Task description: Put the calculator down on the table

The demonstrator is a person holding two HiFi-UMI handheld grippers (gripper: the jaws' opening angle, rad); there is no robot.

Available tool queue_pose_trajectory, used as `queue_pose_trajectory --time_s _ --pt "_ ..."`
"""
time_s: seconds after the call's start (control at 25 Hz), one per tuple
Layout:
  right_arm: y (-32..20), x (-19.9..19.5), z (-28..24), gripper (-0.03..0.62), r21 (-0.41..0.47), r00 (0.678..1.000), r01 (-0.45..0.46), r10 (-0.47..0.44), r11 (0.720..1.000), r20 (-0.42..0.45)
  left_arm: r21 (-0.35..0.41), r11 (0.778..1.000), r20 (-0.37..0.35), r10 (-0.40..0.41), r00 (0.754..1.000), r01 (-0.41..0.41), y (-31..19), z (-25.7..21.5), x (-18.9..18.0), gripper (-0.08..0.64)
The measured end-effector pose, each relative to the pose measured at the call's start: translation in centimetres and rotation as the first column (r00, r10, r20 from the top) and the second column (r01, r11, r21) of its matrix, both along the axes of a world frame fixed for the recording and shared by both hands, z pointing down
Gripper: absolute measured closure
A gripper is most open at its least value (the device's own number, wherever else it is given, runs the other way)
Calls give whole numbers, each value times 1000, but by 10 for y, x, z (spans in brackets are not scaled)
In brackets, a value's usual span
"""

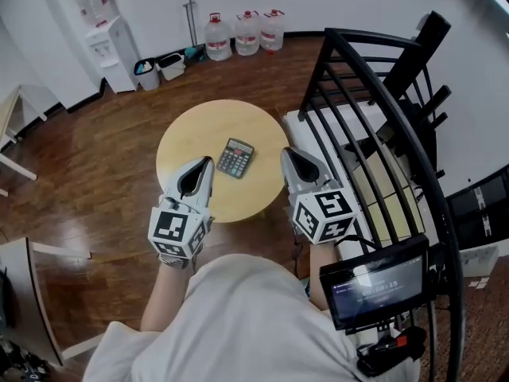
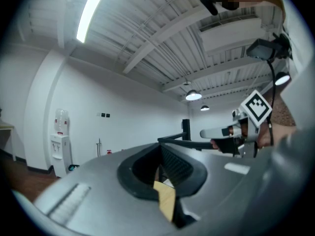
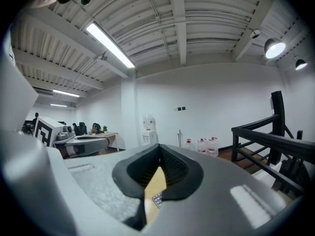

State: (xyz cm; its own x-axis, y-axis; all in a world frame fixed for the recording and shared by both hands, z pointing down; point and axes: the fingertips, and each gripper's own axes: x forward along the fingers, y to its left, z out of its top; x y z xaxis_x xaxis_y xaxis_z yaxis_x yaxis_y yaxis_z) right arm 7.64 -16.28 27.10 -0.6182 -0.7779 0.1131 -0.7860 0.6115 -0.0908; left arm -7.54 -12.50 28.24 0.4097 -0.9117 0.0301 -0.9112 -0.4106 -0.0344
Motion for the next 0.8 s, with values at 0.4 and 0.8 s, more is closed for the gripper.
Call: queue_pose_trajectory --time_s 0.4,0.8 --pt "21 -16 14 589 -62 1000 13 -13 998 -8 -34 999 16 19 1000 -18 23 9 -11 555" --pt "54 -19 27 589 -84 998 -33 29 996 -48 -53 997 30 57 998 -56 43 29 -29 555"
